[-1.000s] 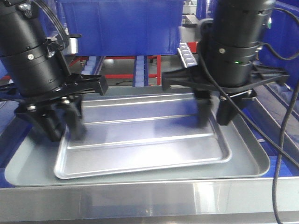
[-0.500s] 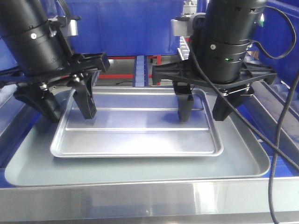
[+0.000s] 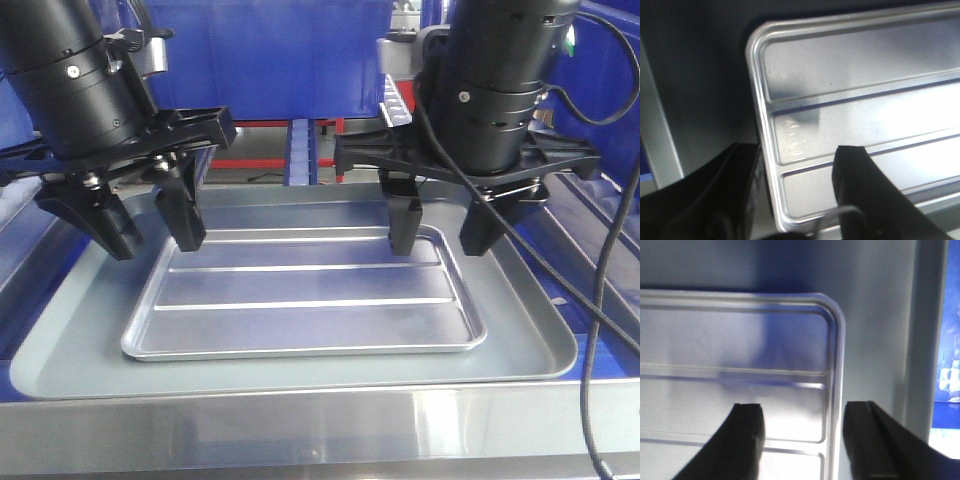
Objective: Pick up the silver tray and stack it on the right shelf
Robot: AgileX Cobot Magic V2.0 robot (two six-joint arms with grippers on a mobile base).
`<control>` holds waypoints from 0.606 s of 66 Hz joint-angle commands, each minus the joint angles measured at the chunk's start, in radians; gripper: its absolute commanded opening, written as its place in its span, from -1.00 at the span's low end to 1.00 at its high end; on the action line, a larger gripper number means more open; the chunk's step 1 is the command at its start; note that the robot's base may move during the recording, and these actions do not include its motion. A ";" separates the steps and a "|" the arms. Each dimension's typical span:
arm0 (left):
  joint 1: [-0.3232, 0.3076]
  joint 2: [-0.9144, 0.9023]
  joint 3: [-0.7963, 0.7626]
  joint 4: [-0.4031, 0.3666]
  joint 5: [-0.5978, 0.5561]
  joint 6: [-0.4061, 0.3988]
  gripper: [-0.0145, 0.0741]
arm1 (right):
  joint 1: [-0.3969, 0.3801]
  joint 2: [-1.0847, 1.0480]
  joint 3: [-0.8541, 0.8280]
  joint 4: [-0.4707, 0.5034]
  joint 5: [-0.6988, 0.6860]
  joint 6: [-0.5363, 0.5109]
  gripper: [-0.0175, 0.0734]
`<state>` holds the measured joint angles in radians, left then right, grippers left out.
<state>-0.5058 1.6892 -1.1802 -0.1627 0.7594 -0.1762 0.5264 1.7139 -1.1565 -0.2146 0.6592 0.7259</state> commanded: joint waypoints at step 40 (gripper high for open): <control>0.005 -0.088 -0.012 -0.021 -0.066 0.002 -0.90 | -0.003 -0.110 -0.041 -0.007 -0.119 -0.008 -0.49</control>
<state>-0.4914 1.6778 -1.1780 -0.1659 0.7571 -0.1744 0.5264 1.6824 -1.1632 -0.2071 0.6310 0.7259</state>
